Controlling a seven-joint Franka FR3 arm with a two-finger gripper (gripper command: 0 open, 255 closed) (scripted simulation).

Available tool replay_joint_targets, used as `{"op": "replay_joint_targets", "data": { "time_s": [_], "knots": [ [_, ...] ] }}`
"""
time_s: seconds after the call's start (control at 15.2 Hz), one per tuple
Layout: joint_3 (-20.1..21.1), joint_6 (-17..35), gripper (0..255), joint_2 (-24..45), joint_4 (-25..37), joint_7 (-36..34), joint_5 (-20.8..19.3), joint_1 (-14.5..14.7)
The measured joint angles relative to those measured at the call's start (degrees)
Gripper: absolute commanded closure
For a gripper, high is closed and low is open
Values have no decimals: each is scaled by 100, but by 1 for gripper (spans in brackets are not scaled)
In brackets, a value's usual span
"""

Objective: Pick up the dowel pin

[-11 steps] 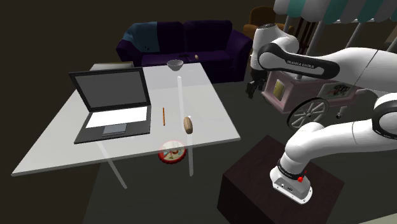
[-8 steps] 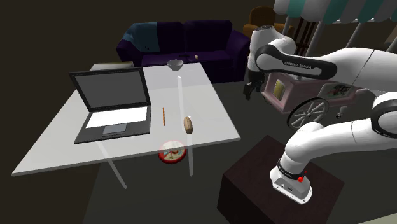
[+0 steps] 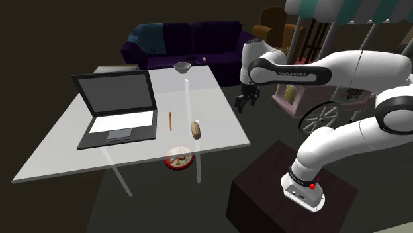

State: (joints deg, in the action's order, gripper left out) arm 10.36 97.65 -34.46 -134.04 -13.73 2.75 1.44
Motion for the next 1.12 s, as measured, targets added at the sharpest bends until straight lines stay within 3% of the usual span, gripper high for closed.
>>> {"op": "replay_joint_targets", "data": {
  "time_s": [0.66,1.12],
  "knots": [
    [876,1053,0,1622,672,-1638,492,88],
    [1326,1641,0,3044,1609,-2787,353,146]
  ]
}}
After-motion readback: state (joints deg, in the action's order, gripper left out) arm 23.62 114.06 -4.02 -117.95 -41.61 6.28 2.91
